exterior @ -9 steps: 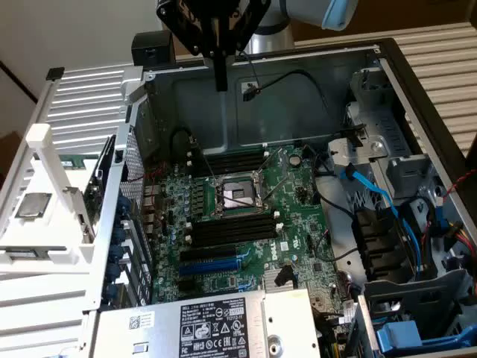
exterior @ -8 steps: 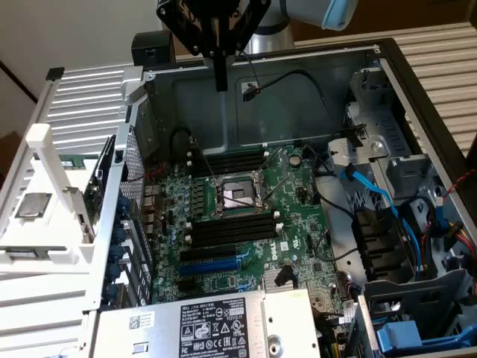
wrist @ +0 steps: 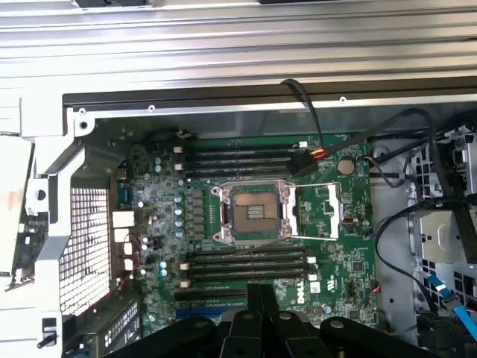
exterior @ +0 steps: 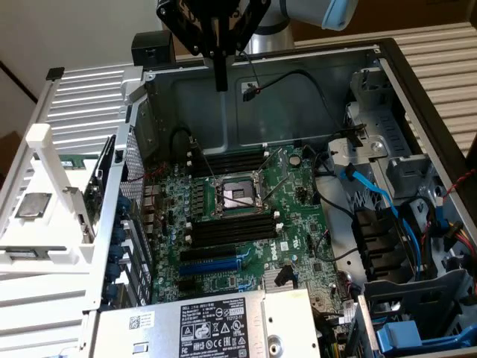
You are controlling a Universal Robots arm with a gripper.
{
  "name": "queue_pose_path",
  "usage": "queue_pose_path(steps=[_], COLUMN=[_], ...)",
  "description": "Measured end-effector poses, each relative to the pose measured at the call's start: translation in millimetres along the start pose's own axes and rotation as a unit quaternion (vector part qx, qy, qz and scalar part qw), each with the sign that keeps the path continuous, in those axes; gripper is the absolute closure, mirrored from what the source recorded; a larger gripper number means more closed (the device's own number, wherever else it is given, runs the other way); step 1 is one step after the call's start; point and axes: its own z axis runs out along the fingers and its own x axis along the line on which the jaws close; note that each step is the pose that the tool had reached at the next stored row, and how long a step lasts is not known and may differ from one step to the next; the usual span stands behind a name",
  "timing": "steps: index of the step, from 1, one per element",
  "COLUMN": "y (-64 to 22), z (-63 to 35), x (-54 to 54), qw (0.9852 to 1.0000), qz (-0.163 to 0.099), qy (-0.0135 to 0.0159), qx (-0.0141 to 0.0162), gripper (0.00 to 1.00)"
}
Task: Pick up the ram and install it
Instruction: 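Reach for the ram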
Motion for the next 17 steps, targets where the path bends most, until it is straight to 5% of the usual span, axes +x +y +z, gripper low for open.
queue_pose_path(steps=[9,17], y=[-0.4,-2.2], z=[-0.2,-0.7], x=[6.1,30.7], qw=[1.0000,1.0000], qz=[0.000,0.000], qy=[0.0000,-0.0005], qx=[0.0000,-0.0001], gripper=[0.90,0.90])
